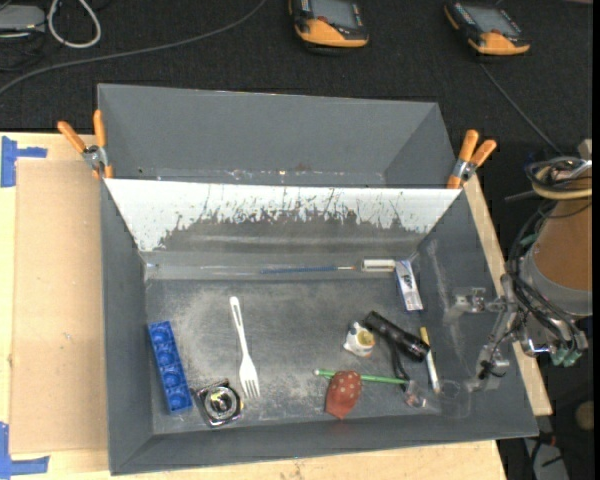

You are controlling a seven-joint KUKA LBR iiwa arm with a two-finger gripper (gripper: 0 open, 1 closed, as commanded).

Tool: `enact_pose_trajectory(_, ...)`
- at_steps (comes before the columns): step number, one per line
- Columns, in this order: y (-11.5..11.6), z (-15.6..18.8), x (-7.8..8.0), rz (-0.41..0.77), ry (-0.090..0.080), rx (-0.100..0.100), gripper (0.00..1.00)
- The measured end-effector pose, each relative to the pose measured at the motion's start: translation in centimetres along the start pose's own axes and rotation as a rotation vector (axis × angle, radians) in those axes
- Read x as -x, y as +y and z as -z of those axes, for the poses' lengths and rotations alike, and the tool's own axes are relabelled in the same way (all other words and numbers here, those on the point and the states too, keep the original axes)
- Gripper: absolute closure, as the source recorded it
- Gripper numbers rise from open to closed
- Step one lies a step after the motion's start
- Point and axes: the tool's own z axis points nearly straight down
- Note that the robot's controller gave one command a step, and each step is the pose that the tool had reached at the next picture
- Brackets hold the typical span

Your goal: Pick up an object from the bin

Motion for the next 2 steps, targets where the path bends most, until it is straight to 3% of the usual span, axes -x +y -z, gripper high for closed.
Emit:
enact_pose_trajectory(1,0.1,0.3,0.2,0.005,-0.007,-0.001,0.0)
enact_pose_trajectory(2,4.9,-8.4,0.8,0.07,-0.009,-0.002,0.0)
